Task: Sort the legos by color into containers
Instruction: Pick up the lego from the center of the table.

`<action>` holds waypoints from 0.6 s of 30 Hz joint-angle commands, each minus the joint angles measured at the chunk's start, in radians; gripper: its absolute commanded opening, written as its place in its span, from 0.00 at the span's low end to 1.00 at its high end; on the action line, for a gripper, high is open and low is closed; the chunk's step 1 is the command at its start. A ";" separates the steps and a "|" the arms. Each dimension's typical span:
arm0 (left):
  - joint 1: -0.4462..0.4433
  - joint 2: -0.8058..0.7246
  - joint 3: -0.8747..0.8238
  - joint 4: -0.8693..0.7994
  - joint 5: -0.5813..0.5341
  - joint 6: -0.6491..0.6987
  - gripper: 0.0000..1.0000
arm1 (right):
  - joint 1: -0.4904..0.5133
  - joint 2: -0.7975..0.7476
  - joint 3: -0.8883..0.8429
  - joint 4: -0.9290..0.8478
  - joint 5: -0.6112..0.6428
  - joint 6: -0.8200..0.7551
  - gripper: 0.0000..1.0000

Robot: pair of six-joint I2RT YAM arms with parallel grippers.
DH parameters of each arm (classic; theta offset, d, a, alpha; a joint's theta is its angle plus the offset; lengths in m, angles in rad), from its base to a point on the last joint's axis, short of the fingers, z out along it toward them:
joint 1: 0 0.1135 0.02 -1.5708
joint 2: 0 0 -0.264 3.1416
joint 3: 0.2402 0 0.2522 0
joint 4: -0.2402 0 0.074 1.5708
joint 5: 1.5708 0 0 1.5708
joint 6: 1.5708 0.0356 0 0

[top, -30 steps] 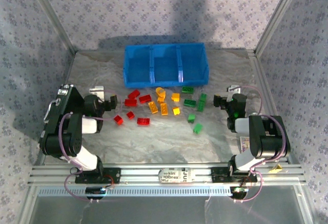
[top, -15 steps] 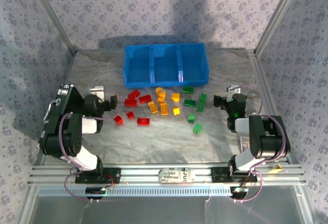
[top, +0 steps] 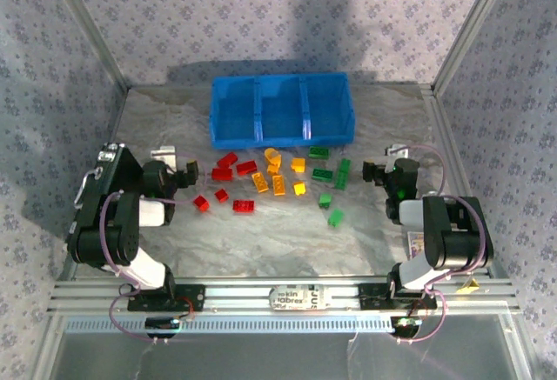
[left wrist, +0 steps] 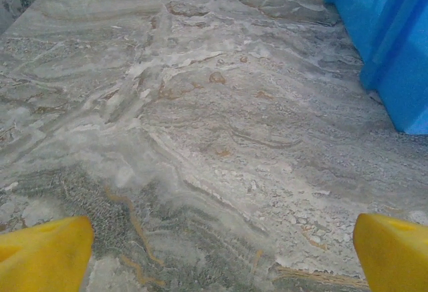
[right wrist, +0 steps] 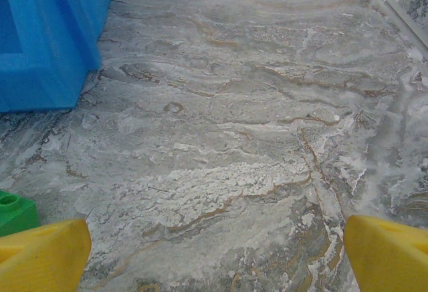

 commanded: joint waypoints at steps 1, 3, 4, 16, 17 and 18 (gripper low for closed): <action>-0.005 -0.028 0.021 0.012 -0.079 -0.024 1.00 | 0.016 -0.127 0.145 -0.279 -0.012 -0.033 0.99; -0.055 -0.137 0.031 -0.104 -0.236 -0.019 1.00 | 0.044 -0.199 0.190 -0.368 -0.008 -0.039 0.99; -0.071 -0.200 0.053 -0.187 -0.283 -0.016 1.00 | 0.065 -0.242 0.207 -0.399 -0.004 -0.047 0.99; -0.145 -0.704 0.239 -0.868 0.106 -0.514 1.00 | 0.171 -0.343 0.515 -1.162 -0.059 0.431 0.99; -0.192 -0.689 0.275 -0.943 0.086 -0.498 1.00 | 0.202 -0.342 0.521 -1.190 -0.019 0.417 0.99; -0.267 -0.661 0.315 -1.033 0.041 -0.471 1.00 | 0.231 -0.339 0.529 -1.220 0.009 0.407 0.99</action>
